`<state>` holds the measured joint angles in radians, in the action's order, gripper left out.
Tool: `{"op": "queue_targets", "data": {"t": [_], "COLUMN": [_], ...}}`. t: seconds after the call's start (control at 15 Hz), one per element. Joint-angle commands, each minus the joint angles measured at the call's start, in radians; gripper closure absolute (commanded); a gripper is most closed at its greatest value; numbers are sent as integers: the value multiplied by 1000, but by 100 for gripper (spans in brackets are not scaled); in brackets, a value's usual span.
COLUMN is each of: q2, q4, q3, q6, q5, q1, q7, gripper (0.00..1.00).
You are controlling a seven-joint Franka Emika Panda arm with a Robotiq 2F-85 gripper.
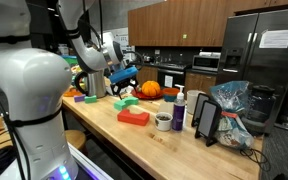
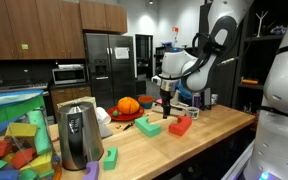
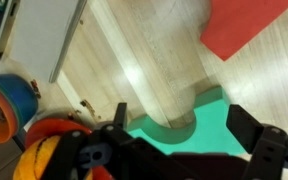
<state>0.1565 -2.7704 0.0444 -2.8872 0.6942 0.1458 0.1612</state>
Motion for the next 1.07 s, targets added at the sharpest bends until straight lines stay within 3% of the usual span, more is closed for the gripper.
{"op": "queue_targets", "data": {"t": [0.0,0.47,0.53,0.6,1.0], "q2": [-13,-86,-98,-88,-88], "q4": [-10,-11,-10,-10,-6], "q3": [60,183,110,177,164], "q6": [-40,-82,-84,-74,-65], "q5": [18,-82,-123,-62,-51], "q1": [-30,7,-70,-24,-30], "q7": [15,166,204,163,147], "gripper": [0,0,0,0,0]}}
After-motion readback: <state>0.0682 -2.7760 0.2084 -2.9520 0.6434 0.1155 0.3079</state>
